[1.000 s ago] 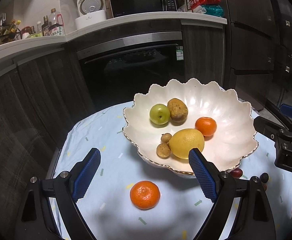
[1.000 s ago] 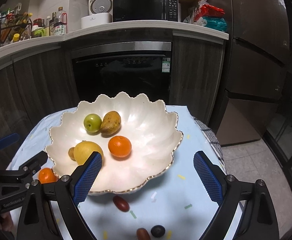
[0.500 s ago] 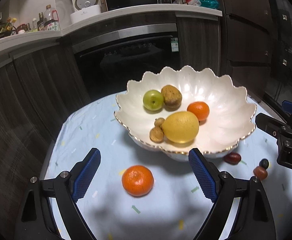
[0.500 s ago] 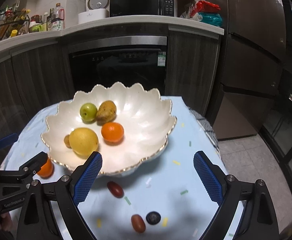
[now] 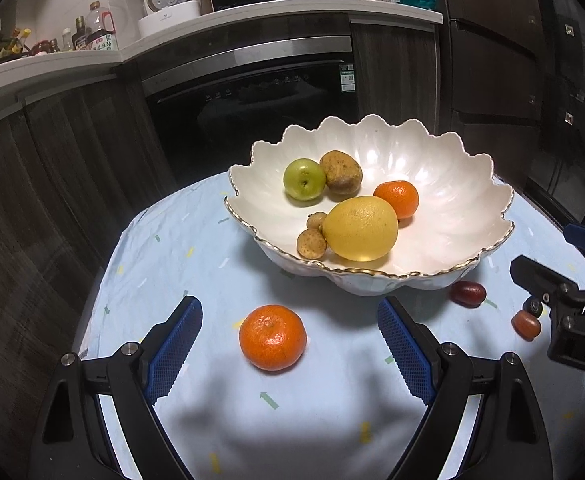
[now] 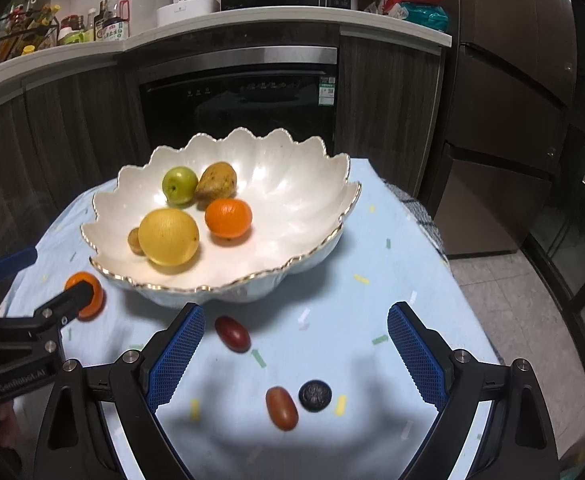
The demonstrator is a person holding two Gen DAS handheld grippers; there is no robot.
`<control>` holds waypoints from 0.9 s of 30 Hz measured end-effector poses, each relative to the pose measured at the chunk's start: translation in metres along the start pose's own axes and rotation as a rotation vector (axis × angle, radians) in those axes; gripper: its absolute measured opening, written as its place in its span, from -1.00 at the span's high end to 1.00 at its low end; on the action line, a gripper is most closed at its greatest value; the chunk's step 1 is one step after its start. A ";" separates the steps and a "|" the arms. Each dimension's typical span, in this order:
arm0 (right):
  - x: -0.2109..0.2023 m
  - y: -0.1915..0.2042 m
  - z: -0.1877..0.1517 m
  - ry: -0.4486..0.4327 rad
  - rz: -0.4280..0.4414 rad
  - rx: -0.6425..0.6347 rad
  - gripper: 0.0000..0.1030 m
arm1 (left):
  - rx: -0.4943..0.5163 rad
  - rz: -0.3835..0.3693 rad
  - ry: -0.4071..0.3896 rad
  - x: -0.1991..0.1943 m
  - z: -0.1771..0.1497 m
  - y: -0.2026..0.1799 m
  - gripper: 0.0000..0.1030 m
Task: Organize fruits
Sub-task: 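Withdraw both tools from the bowl toward the mandarin and red date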
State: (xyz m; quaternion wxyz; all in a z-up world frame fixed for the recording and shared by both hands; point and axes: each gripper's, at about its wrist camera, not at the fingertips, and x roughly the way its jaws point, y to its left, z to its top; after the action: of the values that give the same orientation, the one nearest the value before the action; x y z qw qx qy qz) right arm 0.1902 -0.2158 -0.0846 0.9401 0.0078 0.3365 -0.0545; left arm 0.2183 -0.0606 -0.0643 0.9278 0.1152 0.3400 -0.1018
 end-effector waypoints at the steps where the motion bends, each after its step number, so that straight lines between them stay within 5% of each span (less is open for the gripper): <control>1: 0.001 0.000 -0.001 0.001 0.001 -0.004 -0.82 | 0.001 0.000 0.004 0.001 -0.001 0.000 -0.75; 16: 0.033 0.027 -0.001 0.082 0.049 -0.102 -0.78 | -0.029 0.005 0.067 0.025 -0.008 0.013 -0.65; 27: 0.053 0.033 -0.006 0.159 0.079 -0.116 -0.38 | -0.050 -0.011 0.105 0.041 -0.013 0.015 -0.52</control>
State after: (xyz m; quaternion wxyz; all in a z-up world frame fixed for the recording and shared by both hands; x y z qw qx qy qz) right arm 0.2307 -0.1880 -0.1241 0.9107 -0.0288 0.4120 0.0029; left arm 0.2454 -0.0472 -0.0983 0.9106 0.0952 0.3914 -0.0920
